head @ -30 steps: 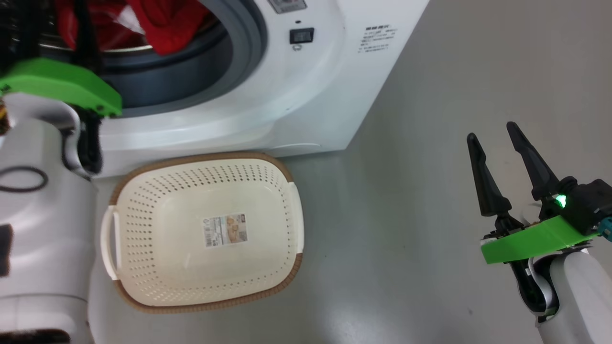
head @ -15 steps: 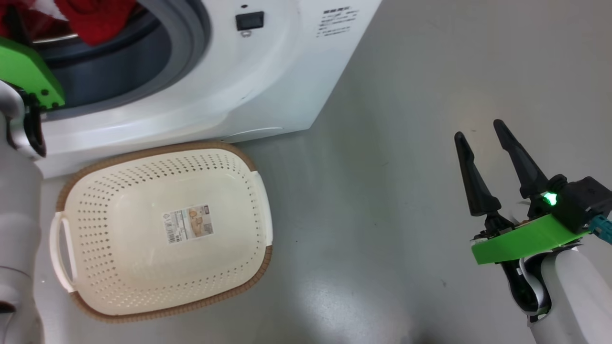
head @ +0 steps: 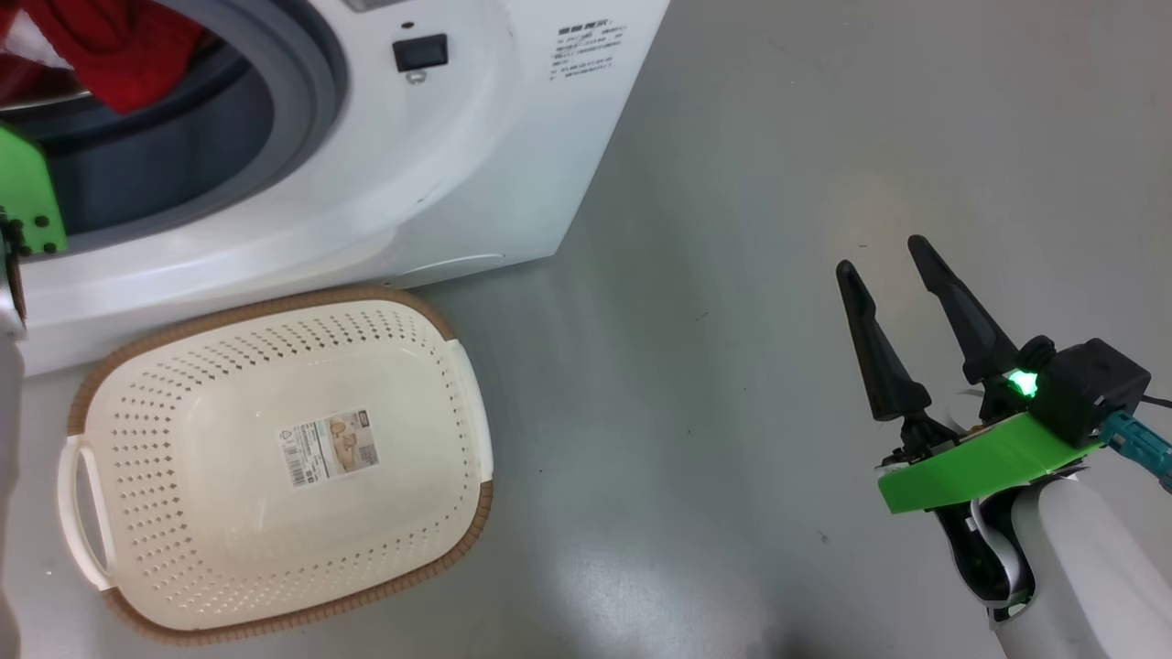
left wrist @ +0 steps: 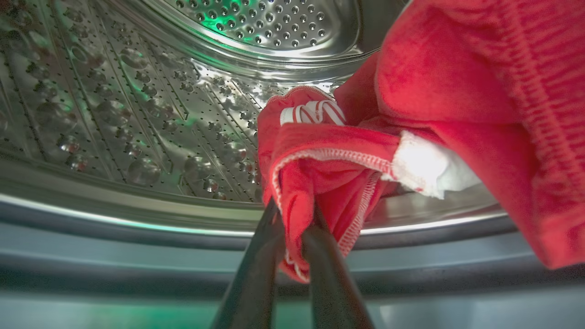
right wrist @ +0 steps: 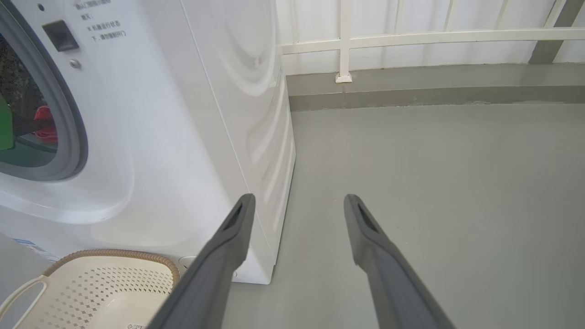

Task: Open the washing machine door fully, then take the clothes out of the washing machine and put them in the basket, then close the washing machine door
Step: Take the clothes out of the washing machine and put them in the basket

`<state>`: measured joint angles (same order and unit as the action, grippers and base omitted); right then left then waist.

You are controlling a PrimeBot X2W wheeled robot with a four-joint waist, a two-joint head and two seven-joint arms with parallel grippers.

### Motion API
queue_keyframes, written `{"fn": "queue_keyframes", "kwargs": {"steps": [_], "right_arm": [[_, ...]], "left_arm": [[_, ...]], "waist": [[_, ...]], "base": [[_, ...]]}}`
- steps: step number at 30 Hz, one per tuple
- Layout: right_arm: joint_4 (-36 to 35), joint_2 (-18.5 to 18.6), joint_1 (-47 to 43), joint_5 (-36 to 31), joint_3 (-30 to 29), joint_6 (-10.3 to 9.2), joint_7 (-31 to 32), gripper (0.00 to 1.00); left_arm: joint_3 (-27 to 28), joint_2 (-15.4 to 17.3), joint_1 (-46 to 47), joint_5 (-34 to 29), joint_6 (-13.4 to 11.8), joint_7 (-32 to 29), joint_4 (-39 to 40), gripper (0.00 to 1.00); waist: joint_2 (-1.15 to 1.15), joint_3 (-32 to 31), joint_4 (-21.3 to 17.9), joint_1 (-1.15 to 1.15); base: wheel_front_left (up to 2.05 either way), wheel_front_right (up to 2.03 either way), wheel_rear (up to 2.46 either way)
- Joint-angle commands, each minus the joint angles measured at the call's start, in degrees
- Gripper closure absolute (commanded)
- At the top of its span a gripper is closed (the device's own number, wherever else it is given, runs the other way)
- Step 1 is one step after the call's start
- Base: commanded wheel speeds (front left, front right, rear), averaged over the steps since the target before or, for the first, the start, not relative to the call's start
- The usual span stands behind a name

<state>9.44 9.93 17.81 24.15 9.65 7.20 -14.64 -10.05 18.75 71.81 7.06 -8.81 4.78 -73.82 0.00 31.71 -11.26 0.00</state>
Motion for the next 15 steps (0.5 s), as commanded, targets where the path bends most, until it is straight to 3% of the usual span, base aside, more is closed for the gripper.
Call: {"fn": "queue_keyframes", "kwargs": {"steps": [1, 15], "right_arm": [[-0.98, 0.47, -0.83, 0.53, 0.96, 0.29, -0.36, 0.00], [-0.42, 0.74, -2.02, 1.06, 0.61, 0.29, -0.36, 0.00]], "left_arm": [[0.05, 3.43, -0.24, -0.76, -0.62, -0.20, 0.78, 1.00], [2.76, 2.72, -5.06, 4.06, 0.51, 8.09, 1.17, 1.00]], "waist": [[0.00, -0.06, -0.02, 0.00], [0.00, -3.78, 1.88, 0.00]], "base": [[0.00, 0.00, 0.00], [0.00, 0.00, 0.00]]}}
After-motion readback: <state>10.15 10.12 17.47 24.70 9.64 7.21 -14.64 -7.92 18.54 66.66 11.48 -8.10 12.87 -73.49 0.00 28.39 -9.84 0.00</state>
